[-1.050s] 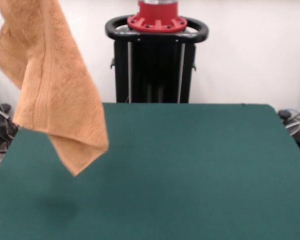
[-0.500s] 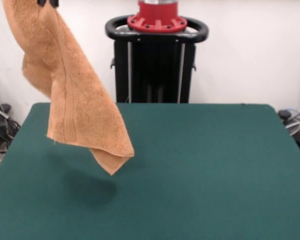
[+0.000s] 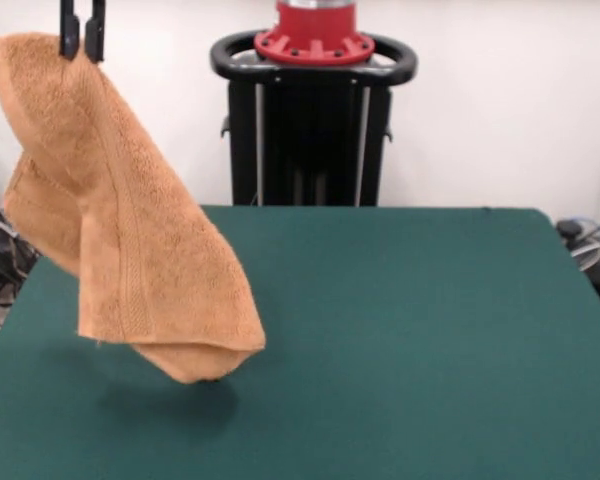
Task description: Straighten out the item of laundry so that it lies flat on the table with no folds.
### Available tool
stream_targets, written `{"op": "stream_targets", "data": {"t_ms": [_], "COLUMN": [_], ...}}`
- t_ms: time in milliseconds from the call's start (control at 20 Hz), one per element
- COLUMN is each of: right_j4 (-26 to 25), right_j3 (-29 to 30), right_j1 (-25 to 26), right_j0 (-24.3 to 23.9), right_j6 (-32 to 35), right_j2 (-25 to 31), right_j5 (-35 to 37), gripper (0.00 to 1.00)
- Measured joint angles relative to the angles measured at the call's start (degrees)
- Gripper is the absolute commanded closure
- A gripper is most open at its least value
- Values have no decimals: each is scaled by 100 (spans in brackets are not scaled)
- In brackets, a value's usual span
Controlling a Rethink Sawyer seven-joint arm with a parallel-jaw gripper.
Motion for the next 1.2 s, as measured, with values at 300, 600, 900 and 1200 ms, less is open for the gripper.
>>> {"op": "stream_targets", "data": {"t_ms": [300, 600, 900, 1200], "right_j4": [-14, -15, -16, -16], "right_j3": [-11, -159, -583, -967], "right_j1": [75, 1, -289, -492], "right_j0": [133, 342, 431, 430], "right_j6": [0, 0, 0, 0], "right_j2": [0, 1, 1, 1], "right_j5": [8, 585, 2058, 2856], "gripper": [100, 100, 100, 100]}}
